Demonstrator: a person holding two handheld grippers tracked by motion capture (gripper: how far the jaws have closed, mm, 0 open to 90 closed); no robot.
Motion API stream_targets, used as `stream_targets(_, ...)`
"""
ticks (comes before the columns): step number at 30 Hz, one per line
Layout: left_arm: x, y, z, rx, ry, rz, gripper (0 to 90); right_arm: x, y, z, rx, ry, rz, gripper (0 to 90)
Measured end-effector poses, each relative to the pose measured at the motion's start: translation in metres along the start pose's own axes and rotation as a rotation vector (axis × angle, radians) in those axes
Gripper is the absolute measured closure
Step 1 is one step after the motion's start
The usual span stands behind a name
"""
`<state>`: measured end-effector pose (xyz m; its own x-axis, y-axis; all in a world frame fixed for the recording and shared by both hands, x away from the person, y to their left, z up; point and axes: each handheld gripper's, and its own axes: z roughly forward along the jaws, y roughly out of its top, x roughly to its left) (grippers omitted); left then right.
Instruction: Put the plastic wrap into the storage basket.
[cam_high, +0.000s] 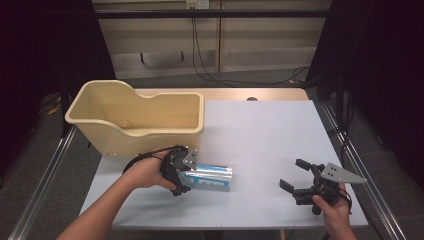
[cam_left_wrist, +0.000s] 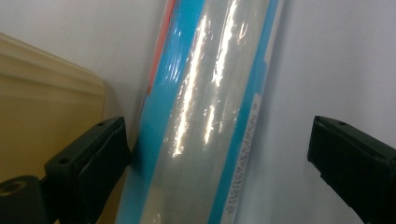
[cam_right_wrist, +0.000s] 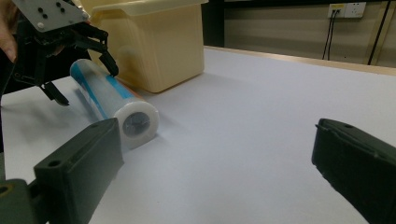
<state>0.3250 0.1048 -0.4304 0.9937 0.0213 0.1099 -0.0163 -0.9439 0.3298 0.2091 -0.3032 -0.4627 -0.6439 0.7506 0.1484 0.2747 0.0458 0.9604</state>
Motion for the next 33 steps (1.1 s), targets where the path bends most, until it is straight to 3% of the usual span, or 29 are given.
stream_targets(7, 0.004, -0.002, 0.010, 0.041, -0.015, 0.018, 11.5, 0.000, 0.000, 0.000, -0.001, 0.001, -0.002, 1.5)
stream_targets(13, 0.007, 0.000, 0.013, 0.076, 0.001, 0.071, 16.1, -0.001, -0.001, 0.000, 0.003, 0.003, 0.002, 1.5)
stream_targets(18, 0.006, 0.005, 0.017, 0.144, 0.015, 0.125, 17.4, 0.000, -0.001, 0.001, 0.005, 0.009, 0.001, 1.6)
stream_targets(22, 0.011, 0.007, 0.021, 0.159, 0.035, 0.131, 29.8, 0.000, -0.001, 0.001, 0.006, 0.010, 0.000, 1.6)
stream_targets(27, 0.009, 0.012, 0.022, 0.195, 0.041, 0.166, 31.0, -0.001, -0.002, 0.001, 0.008, 0.012, 0.000, 1.6)
stream_targets(28, 0.006, 0.014, 0.021, 0.223, 0.057, 0.202, 31.7, -0.001, -0.002, 0.001, 0.010, 0.010, -0.001, 1.6)
stream_targets(33, 0.003, 0.016, 0.021, 0.237, 0.060, 0.216, 32.0, -0.002, -0.002, 0.001, 0.010, 0.010, 0.002, 1.6)
